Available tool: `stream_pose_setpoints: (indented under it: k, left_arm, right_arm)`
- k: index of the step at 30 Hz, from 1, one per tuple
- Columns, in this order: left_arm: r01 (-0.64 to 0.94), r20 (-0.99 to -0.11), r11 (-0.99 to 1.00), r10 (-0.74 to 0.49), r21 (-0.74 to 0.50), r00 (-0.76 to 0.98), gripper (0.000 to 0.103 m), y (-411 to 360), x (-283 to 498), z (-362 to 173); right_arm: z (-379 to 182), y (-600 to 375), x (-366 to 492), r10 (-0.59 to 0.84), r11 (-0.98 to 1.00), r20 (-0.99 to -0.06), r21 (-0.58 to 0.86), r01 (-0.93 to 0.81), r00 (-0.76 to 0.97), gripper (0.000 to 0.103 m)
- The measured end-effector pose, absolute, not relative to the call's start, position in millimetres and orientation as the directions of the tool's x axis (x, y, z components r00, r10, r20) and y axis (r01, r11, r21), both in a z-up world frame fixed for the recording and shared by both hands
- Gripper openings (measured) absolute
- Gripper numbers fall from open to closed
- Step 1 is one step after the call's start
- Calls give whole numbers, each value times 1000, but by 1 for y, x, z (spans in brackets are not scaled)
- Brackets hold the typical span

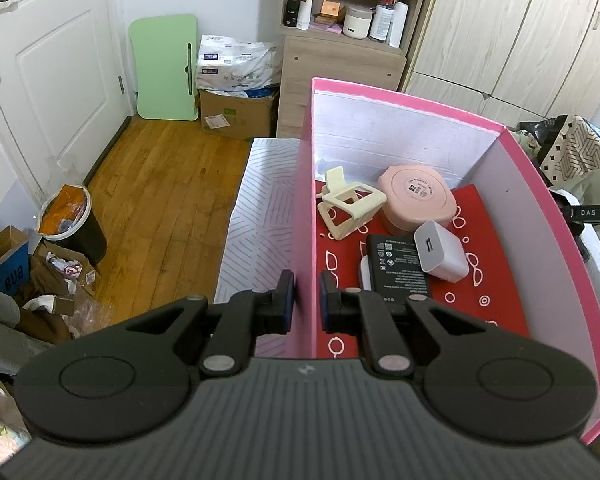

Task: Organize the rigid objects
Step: 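Grasp the black phone case on the bed with the right gripper, then carry the black phone case into the box and release it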

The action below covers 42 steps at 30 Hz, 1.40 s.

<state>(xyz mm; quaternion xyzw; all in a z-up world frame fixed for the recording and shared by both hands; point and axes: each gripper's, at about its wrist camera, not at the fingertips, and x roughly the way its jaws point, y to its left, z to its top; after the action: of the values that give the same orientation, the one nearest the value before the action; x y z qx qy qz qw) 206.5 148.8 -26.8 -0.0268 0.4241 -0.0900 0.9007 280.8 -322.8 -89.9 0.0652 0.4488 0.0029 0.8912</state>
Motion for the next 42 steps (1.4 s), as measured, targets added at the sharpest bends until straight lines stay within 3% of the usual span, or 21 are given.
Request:
stream_pose_setpoints:
  k: [12,19,24,26,34,42]
  left_arm:
    - [127,-757,981,-194,-147,623,11,153,209,-28]
    - [129,-758,982,-190,-140,624,11,156,209,-29]
    - [126,-758,981,-192,-145,624,11,156,208,-29]
    - [126,-757,981,-194,-148,623,11,155,208,-29]
    - [122,-758,980,-198,-157,622,11,158,206,-30]
    - [119,-757,980,-200,-161,622,11,158,207,-31]
  right_arm:
    - [-91,-335,270,95,988,-758,151,32,645,75]
    - [-91,-321,274,45,999,-783,27,-38,620,76]
    - [-89,-322,284,40,999,-799,43,-9,601,79]
    - [-89,-322,285,42,999,-795,37,-20,605,74]
    - [-84,-330,264,92,992,-758,124,5,646,70]
    - [-70,-329,241,237,958,-721,286,-32,651,70]
